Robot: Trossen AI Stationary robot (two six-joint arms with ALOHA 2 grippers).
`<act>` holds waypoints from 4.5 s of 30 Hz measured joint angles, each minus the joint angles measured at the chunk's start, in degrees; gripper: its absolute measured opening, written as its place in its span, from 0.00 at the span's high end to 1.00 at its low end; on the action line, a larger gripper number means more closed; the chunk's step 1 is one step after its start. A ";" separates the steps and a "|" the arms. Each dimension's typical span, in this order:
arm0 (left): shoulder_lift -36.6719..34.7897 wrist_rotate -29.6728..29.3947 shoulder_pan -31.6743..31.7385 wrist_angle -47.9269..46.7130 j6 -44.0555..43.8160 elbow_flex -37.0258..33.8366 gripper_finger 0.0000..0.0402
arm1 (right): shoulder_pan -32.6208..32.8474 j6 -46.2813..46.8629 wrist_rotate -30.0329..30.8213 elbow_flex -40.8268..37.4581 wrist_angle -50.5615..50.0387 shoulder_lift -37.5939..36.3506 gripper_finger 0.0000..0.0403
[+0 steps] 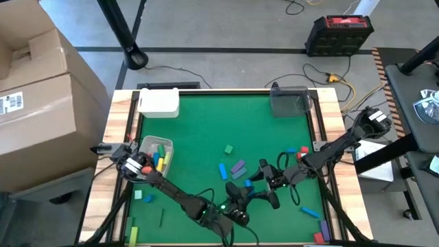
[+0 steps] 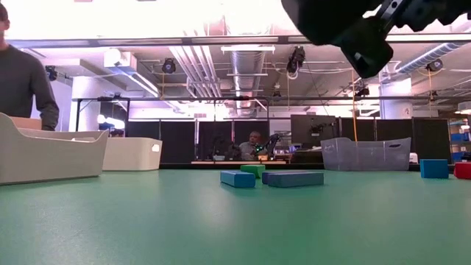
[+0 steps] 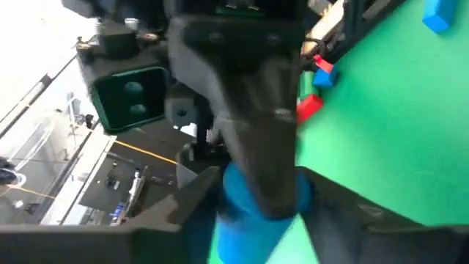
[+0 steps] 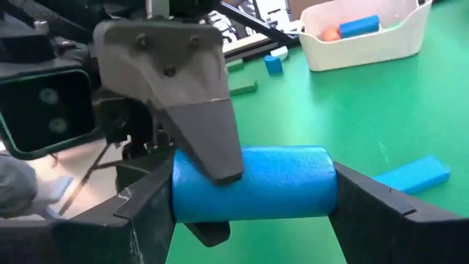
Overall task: Sort blocks by size
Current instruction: Put the blue cylindrical block into the gray bin
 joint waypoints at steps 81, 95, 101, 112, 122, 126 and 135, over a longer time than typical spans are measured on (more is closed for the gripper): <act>-46.65 49.56 21.20 -93.76 -114.48 -35.11 0.71 | 0.44 -16.38 16.95 1.25 -29.87 -7.58 0.36; -44.56 50.94 29.45 -81.35 -111.72 -42.81 0.71 | 0.52 -13.07 14.28 1.25 -29.16 -7.63 0.33; -44.48 50.74 30.18 -82.31 -113.88 -42.90 0.71 | 0.52 -12.55 13.52 1.25 -29.49 -7.67 0.36; -48.63 50.11 30.84 -84.45 -115.46 -42.02 0.71 | 0.84 -8.20 7.74 1.25 -31.95 -7.67 0.38; -50.80 49.19 31.21 -84.94 -122.24 -47.15 0.71 | 2.05 -7.35 7.80 1.25 -32.61 -7.67 0.33; -50.49 48.72 32.16 -79.87 -122.54 -51.06 0.71 | 2.05 -7.69 7.91 1.25 -32.44 -7.67 0.33; -50.74 44.44 33.20 -78.09 -125.55 -55.37 0.64 | 2.05 -7.77 7.91 1.25 -32.46 -7.67 0.35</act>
